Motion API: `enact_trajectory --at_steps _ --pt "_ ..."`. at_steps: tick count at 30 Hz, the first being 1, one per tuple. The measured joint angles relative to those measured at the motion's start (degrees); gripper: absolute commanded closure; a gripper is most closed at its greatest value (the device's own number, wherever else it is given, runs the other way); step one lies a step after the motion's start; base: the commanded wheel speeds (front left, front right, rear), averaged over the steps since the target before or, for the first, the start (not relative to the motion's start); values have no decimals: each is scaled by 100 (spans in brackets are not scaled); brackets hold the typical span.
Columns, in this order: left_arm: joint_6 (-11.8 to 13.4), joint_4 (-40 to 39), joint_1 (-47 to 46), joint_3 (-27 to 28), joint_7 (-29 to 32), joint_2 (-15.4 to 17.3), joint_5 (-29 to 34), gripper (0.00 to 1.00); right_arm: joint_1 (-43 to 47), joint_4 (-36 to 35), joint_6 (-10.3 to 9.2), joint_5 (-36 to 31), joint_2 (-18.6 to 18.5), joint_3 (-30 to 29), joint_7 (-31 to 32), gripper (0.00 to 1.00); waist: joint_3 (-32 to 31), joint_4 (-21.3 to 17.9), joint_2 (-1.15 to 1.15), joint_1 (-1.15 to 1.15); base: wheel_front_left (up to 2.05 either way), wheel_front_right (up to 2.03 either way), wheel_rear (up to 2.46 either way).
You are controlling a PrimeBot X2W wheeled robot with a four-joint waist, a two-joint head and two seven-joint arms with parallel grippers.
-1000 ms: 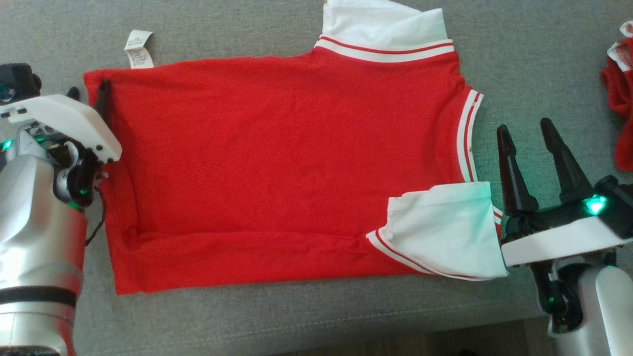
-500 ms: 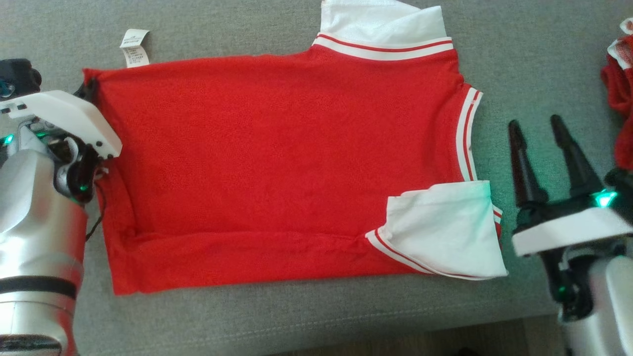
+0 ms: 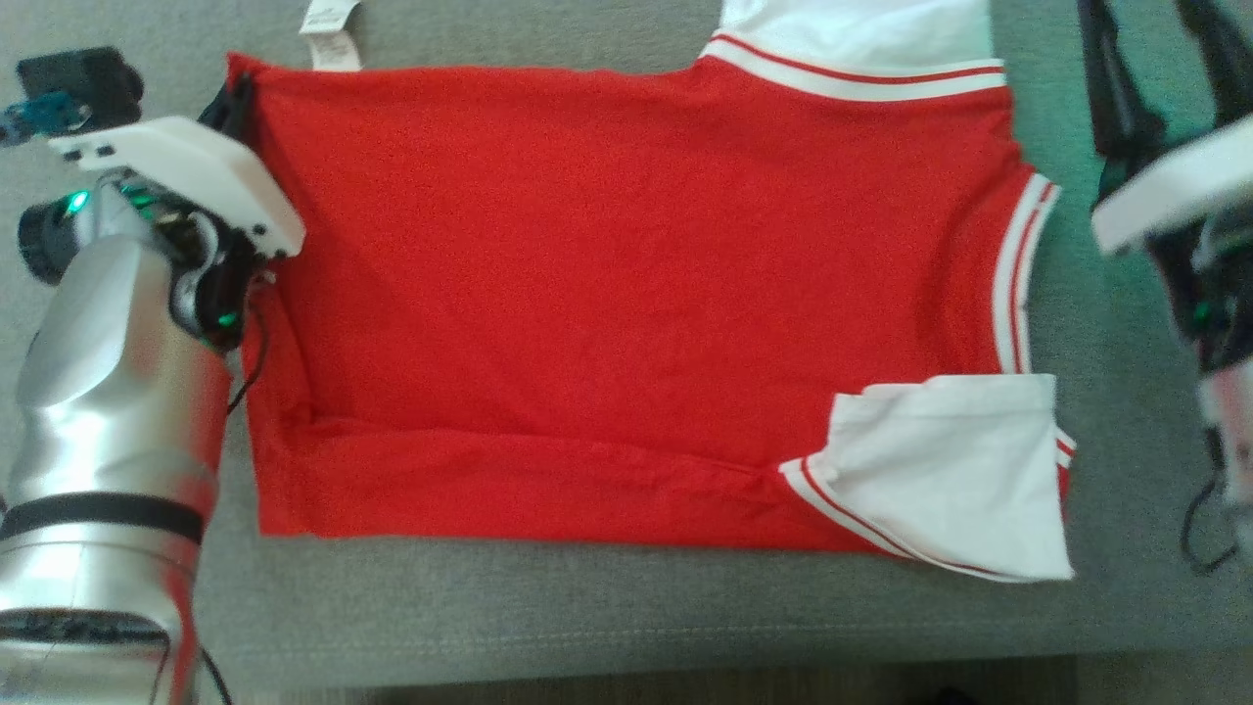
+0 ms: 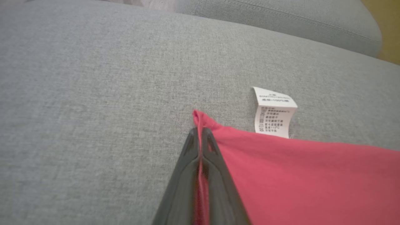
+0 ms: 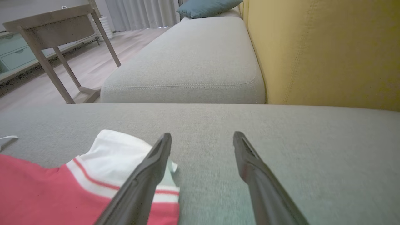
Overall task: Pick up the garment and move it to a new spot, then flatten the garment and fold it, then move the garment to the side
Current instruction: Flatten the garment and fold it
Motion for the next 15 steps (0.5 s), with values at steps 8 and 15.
enact_trajectory --at_steps 8,15 --pt "-59 146 -342 -174 -204 -279 41 100 -1481 1254 0 430 -455 1232 263 0 278 349 0 0 0 0 0" --pt "-154 377 -554 -231 -396 -400 38 100 -2092 1659 0 1053 -738 2641 693 0 387 472 0 0 0 0 0"
